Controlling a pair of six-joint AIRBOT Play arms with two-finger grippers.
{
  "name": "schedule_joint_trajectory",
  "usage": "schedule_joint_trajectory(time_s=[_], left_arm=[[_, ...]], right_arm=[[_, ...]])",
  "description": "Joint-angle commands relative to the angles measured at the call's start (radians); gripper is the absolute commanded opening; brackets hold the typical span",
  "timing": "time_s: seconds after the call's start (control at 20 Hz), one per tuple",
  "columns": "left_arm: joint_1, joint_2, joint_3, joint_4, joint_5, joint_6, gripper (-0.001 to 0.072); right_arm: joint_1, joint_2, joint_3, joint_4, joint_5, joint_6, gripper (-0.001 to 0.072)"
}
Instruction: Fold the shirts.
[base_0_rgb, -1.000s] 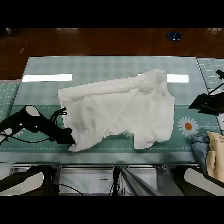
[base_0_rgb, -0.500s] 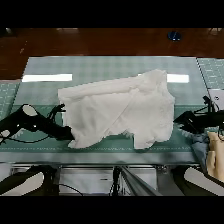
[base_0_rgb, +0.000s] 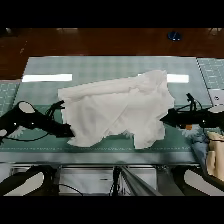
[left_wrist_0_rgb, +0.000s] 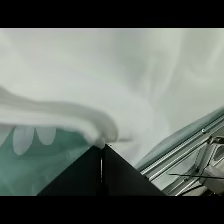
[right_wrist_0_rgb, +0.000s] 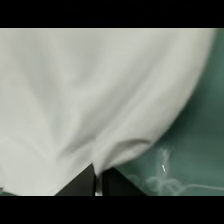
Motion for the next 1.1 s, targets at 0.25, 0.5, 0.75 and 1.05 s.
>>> schedule_joint_trajectory(time_s=[0.25,0.5,0.75,1.05], left_arm=[[0.291,0.45,0.626,-0.221,0.002,-0.081,0.0028],[0.387,0.618,1.056,-0.193,0.116,-0.163,0.0028],[0.388,0.672,1.365,0.114,0.029,-0.36,0.0028],[0.354,0.662,1.452,0.37,-0.404,-0.366,0.0028]], right_arm=[[-0.106,0.402,0.487,0.708,0.2,-0.092,0.0029],[-0.106,0.46,1.019,0.466,0.032,0.102,0.0029],[-0.106,0.461,1.454,-0.095,0.1,0.375,0.0028],[-0.106,0.457,1.559,-0.5,0.539,0.386,0.0028]])
